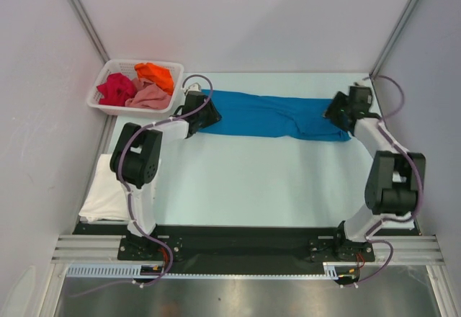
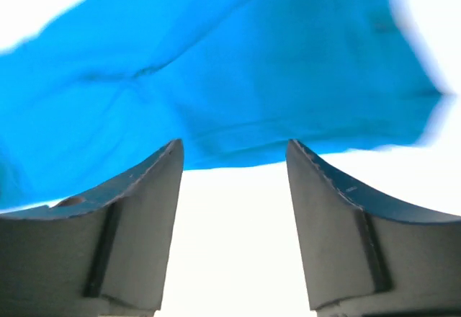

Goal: Fold and stack the t-shirts
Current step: Fold the tshirt

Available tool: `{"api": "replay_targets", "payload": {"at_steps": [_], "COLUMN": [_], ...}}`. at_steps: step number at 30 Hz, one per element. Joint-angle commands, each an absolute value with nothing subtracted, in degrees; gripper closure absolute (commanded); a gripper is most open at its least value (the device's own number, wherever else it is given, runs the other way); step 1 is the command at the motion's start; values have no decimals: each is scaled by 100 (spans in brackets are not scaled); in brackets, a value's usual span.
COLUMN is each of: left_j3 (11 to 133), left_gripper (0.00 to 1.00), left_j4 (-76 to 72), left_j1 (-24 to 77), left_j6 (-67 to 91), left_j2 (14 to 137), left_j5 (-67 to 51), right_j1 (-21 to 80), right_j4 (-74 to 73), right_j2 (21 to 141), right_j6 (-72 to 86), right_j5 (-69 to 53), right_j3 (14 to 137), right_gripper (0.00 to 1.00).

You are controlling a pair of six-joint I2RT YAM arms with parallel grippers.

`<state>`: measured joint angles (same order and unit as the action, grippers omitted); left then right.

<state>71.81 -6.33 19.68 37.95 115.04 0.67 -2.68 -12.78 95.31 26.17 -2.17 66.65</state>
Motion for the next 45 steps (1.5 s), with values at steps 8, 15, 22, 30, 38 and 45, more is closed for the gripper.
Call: {"api": "replay_targets", "payload": {"at_steps": [8,15,22,30,38,45], "left_j3": [6838,6750,6759,6750,5942,5388], "left_gripper": [45,43,45,45,44,39], "left_j4": [-932,-967,-1046,-870,-678,-309], "left_j1": [1864,1573,1573,1573,1933,2188], "left_j6": [4034,4210,4315,4193,4394,4255], "left_j2": [11030,11109,11083,10890,9995,9010], "left_j5": [-668,-896,-958,-818,-545,-553], "right_j1": [-1766,-2021,-2100,-2153,-2171,-2118], "right_j4": [-124,667,1212,959,342,72], "right_j2": [8973,9448,10080,10608,11768,12480], "right_j6": [3006,3313,3533,3394,3226,3138], "right_j5": [-1248,-1512,-1590,-854,-9,342], "right_j3": [5186,4825,4878,5622,7496,8858], "right_gripper": [24,24,43,100,100,82]}}
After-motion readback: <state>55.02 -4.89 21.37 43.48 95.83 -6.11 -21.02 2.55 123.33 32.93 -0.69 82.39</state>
